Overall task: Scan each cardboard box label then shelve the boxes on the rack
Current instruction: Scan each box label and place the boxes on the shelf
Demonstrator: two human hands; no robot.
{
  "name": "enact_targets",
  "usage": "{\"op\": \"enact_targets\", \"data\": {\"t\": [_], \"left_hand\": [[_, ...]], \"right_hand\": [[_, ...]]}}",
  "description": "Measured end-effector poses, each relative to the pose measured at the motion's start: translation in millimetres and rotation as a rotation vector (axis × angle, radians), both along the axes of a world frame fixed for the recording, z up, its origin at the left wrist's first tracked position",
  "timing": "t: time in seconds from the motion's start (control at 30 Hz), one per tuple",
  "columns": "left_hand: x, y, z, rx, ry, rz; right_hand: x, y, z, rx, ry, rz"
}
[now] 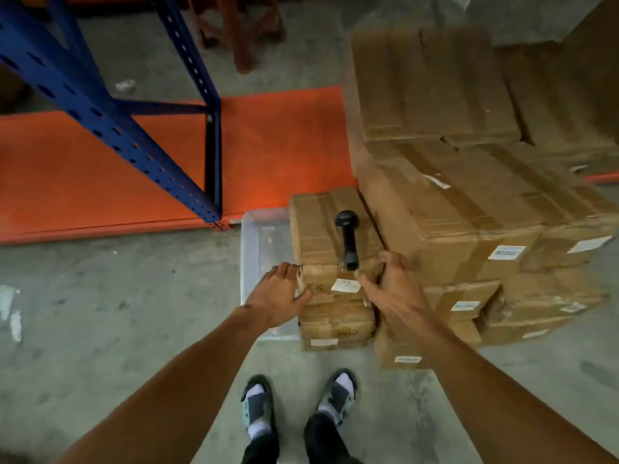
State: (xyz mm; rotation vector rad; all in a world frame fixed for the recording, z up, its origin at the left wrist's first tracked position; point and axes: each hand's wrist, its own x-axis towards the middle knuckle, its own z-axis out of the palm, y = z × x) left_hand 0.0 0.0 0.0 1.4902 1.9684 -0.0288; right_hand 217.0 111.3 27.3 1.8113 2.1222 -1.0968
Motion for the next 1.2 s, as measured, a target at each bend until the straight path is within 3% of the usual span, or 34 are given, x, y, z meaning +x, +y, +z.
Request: {"op": "enact_targets", "data": {"t": [0.3, 0.47, 0.67, 0.83, 1.0, 1.2], "left_hand": [[11, 52, -138, 0.118, -0.032, -0.003], [13, 43, -166, 0.215, -0.162, 0.146], [18, 47, -159, 0.213, -0.176, 0.118], [23, 38, -163, 0.150, -0.065, -0.084], [11, 43, -166, 0.227, 0.009, -0.122], [-10, 69, -143, 0.426, 0.035, -0.270]], "right_hand": [[-58, 75, -139, 0.120, 0.037, -0.063], [-86, 90, -176, 0.103, 0.057, -0.143], [-64, 83, -148, -0.149, 0.378, -0.413], [-19, 23, -132, -0.210, 0.728, -0.605], [17, -50, -138, -0.182, 0.819, -0.736], [7, -96, -121, 0.025, 0.777, -0.754]]}}
